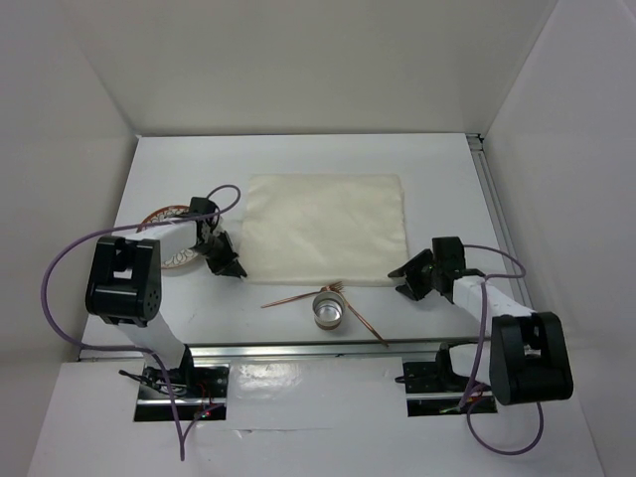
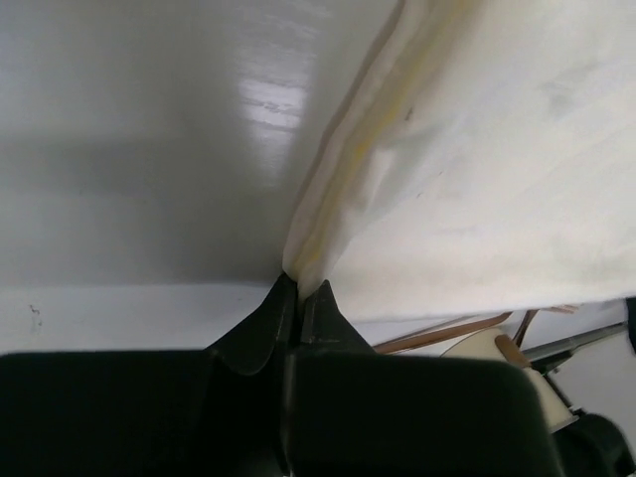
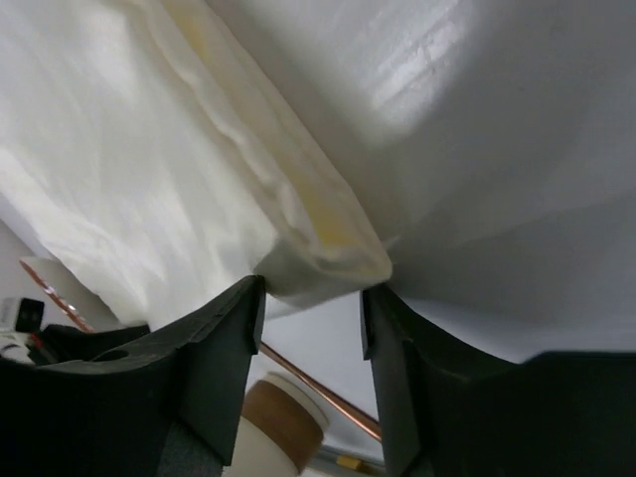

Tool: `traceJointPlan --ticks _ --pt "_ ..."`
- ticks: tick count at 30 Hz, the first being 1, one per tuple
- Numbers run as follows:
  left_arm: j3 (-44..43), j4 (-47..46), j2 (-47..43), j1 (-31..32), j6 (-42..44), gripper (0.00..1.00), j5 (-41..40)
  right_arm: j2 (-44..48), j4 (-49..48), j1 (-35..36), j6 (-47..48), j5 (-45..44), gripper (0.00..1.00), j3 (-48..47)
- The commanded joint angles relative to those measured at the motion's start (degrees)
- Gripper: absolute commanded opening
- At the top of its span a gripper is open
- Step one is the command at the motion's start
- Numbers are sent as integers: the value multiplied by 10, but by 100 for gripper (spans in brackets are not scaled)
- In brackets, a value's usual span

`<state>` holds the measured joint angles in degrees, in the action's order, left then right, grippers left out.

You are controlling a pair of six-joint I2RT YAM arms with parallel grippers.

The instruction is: Set the dinner table for one person

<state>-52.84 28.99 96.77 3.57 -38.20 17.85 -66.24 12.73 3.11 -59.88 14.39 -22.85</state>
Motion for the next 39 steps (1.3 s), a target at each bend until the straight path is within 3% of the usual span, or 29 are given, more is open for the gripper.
traceJointPlan --ticks 1,2,3,5,6,11,16,19,22,27,39 --pt "-25 -15 21 2 0 0 -20 -42 -54 1 -4 -29 53 -19" --pt "-38 -2 27 2 0 0 -25 -42 -60 1 -4 -39 45 -19" --pt "-45 4 27 2 0 0 -26 -48 -60 1 -4 -46 25 -33" --pt "-59 14 27 2 0 0 -33 -53 -60 1 11 -59 3 -51" --pt "-72 23 27 2 0 0 -40 -53 -53 1 16 -60 0 -74" --pt "-181 83 3 2 24 0 -28 -59 -31 -4 52 -72 0 -173" --pt "-455 183 17 2 65 0 -28 -108 32 -9 122 -72 0 -422" --pt "-580 214 17 -3 78 0 -21 -127 48 -9 154 -61 0 -540" --pt "-649 219 11 -23 78 0 1 -127 60 -9 174 -56 0 -595" --pt "-668 212 -28 -46 78 0 33 -113 77 -9 187 -45 0 -651" --pt "-663 201 -91 -76 95 0 21 -50 105 -9 187 -37 0 -663"
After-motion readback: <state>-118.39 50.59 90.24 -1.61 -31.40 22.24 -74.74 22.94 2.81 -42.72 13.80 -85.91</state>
